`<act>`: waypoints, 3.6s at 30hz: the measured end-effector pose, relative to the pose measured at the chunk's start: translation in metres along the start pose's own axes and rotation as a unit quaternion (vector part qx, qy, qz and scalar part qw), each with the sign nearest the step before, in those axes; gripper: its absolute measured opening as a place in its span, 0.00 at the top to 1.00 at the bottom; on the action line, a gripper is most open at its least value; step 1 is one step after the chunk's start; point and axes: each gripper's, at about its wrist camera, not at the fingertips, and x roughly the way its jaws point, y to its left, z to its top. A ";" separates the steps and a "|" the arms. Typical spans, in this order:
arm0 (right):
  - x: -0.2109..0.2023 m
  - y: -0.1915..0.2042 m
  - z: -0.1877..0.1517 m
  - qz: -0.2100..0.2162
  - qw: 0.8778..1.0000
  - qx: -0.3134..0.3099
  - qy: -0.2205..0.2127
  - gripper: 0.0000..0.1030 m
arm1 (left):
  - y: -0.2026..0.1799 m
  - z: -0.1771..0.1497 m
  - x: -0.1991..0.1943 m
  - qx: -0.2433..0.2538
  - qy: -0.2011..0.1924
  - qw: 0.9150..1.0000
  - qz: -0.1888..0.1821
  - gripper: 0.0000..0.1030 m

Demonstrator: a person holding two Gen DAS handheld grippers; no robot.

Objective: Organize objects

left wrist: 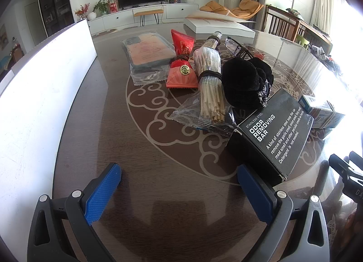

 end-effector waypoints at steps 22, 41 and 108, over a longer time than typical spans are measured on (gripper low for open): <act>0.000 0.000 0.000 0.000 1.000 0.000 0.000 0.00 | 0.002 -0.004 -0.006 0.004 0.022 1.000 -0.002 0.00; 0.000 0.000 0.000 0.000 1.000 0.000 0.000 0.00 | -0.081 0.039 -0.008 0.161 -0.010 0.981 -0.108 0.40; -0.004 0.022 -0.002 0.069 0.991 -0.099 0.053 0.00 | -0.029 -0.023 -0.017 0.052 0.004 0.998 -0.042 0.00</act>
